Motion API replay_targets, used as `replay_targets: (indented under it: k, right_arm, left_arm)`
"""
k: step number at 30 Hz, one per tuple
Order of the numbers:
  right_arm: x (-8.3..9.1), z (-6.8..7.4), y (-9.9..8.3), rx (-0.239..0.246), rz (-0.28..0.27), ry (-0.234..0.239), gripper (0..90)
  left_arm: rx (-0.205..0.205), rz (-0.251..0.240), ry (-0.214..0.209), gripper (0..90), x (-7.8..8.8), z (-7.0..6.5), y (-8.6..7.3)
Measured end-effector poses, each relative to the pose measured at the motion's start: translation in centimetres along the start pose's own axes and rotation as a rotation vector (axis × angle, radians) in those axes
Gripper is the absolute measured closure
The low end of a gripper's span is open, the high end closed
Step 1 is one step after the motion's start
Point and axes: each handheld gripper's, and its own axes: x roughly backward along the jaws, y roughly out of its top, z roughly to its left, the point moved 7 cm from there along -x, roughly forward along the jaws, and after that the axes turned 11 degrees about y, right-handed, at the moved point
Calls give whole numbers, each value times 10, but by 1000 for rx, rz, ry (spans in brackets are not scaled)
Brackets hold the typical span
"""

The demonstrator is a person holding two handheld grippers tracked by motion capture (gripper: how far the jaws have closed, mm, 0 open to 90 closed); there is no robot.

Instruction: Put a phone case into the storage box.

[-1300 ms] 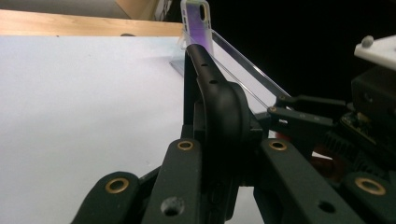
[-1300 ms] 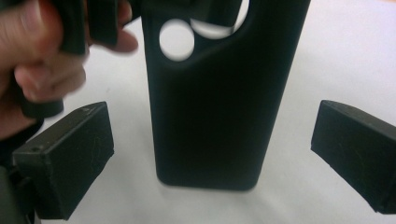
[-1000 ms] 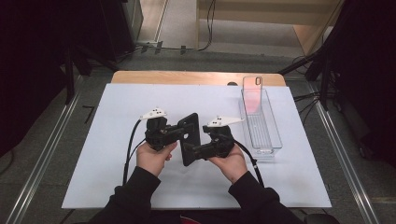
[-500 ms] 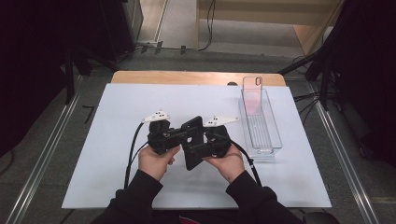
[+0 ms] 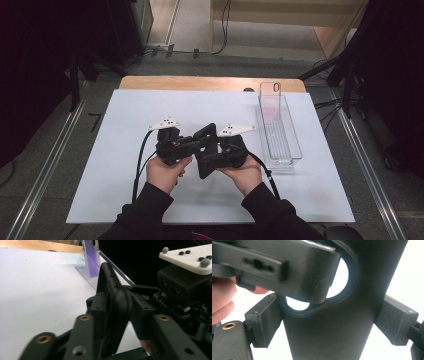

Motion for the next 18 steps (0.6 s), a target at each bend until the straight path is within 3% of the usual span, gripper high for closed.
replay_targets:
  k: [4,7,10,13,18]
  right_arm:
    - [1,-3,-1,-13,6,-7,125]
    - [2,-6,-1,-12,9,-21,125]
    - [4,-11,-2,-15,16,-33,125]
    - [6,-17,-3,-28,20,-46,125]
    - [9,-26,-5,-43,36,-60,125]
  left_arm:
    - [-2,-11,21,533,4,2,3]
    - [11,-9,12,504,7,5,4]
    - [23,10,2,453,9,9,4]
    - [43,63,-25,378,9,11,1]
    - [32,88,-26,309,15,17,-3]
